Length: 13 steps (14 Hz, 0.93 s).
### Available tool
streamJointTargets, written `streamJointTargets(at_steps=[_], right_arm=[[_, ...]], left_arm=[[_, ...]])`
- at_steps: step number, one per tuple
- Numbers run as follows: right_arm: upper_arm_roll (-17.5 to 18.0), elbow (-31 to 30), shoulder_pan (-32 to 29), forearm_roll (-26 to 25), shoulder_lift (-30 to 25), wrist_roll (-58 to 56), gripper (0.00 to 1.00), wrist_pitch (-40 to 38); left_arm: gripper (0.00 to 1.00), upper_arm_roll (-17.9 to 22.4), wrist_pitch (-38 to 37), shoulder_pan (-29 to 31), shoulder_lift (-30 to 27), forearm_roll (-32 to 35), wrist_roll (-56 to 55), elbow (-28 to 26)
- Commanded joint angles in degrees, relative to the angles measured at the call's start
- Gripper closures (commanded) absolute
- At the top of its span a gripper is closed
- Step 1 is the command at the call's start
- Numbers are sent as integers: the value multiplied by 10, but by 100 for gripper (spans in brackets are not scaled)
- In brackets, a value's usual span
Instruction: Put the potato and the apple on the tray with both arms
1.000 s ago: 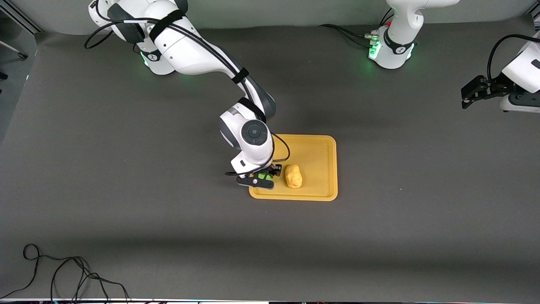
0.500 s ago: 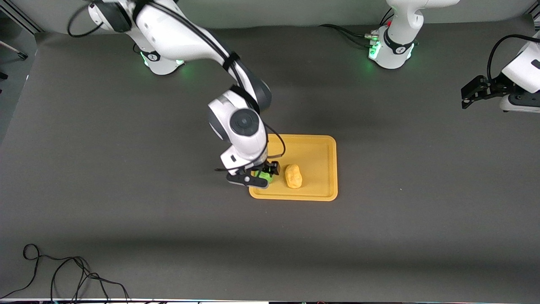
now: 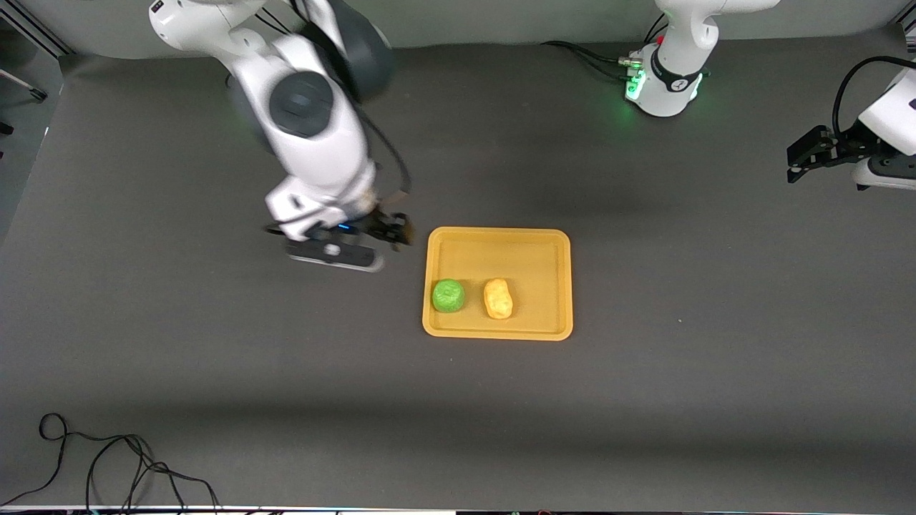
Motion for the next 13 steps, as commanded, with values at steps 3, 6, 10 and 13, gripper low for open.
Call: streamJointTargets(at_steps=[3, 6, 10, 13], right_arm=[[-90, -118, -2, 3, -134, -159, 0, -22], [-87, -161, -101, 7, -178, -264, 0, -23], [-15, -179, -285, 18, -194, -385, 0, -24], [60, -191, -382, 17, -210, -390, 0, -25]], left_arm=[[0, 0, -4, 1, -10, -14, 9, -7], [0, 0, -6, -2, -9, -15, 9, -8], [0, 0, -5, -2, -8, -17, 9, -13], [0, 0, -5, -2, -8, -15, 10, -13]])
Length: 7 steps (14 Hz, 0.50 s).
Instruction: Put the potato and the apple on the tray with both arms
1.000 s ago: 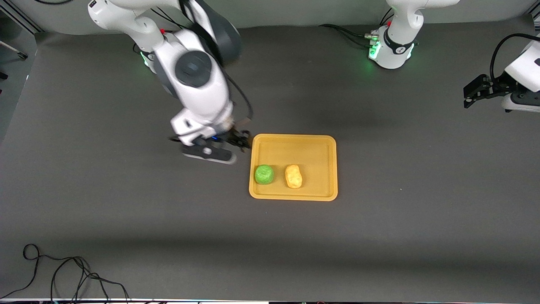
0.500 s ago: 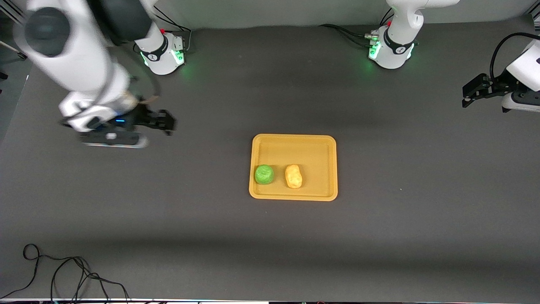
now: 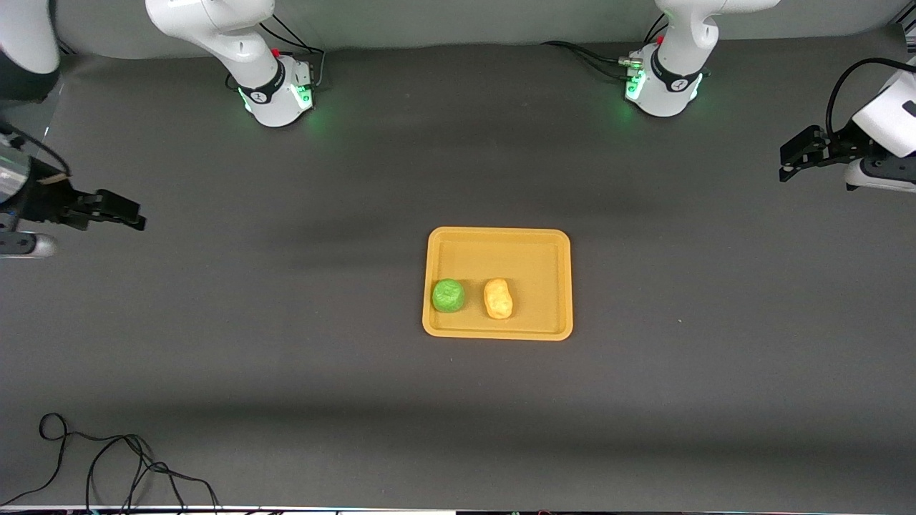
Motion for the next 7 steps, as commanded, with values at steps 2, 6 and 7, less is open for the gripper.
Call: streamJointTargets(at_steps=[2, 6, 7], right_arm=[[43, -26, -44, 4, -29, -25, 0, 6], [43, -20, -42, -20, -28, -24, 0, 7], [43, -19, -41, -20, -28, -23, 0, 7]], left_arm=[[0, 1, -1, -2, -7, -4, 8, -10], [0, 1, -1, -5, -4, -6, 10, -12], [0, 1, -1, -5, -2, -6, 9, -12]])
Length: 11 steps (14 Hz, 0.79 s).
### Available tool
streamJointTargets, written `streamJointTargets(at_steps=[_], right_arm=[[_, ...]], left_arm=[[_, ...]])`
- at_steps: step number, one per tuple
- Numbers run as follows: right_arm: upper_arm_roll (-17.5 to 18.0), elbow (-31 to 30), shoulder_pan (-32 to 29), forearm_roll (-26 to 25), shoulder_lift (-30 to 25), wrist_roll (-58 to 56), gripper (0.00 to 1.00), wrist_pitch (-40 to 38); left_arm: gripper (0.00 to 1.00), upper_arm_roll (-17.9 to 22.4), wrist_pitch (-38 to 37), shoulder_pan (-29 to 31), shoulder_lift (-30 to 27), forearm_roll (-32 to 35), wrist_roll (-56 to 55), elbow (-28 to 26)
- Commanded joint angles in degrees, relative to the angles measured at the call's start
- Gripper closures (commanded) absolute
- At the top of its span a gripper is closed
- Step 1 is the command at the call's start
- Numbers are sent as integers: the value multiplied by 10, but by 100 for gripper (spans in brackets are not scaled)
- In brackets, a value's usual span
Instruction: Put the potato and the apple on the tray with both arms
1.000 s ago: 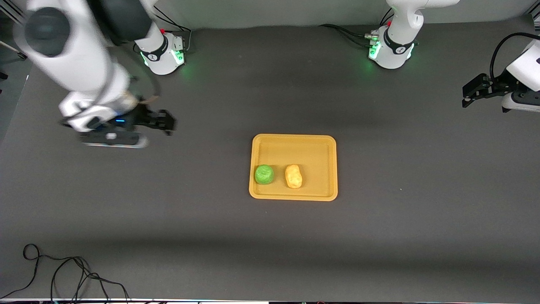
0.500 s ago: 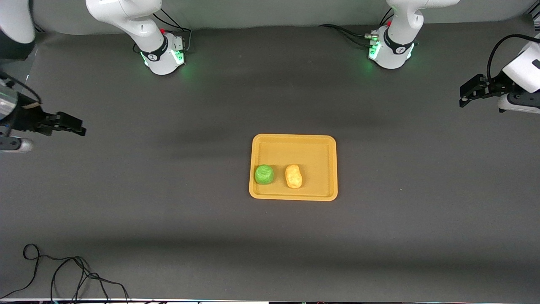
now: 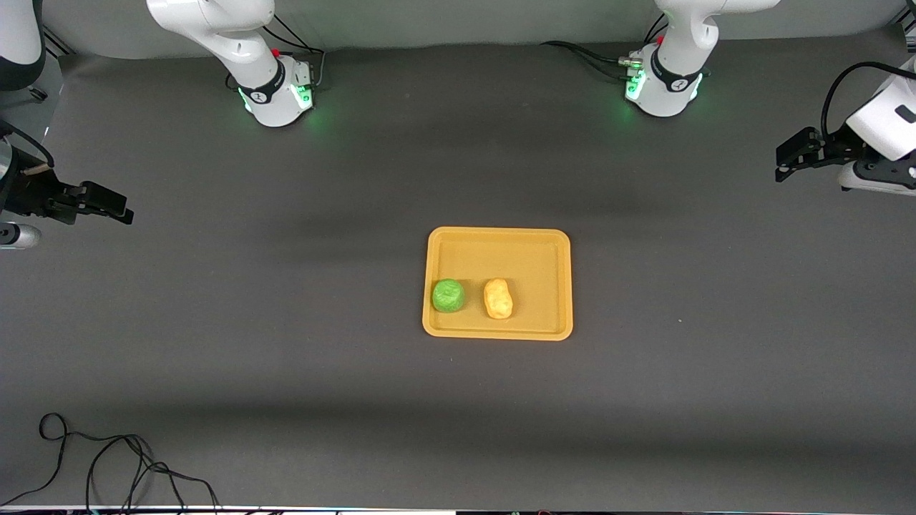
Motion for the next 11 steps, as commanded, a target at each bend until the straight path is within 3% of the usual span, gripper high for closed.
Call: streamJointTargets(at_steps=[1, 11], right_arm=[[8, -6, -4, -7, -10, -12, 0, 7], [8, 9, -2, 6, -4, -9, 0, 6]], left_arm=[[0, 2, -1, -4, -2, -5, 8, -3], [0, 9, 7, 4, 3, -3, 12, -1]])
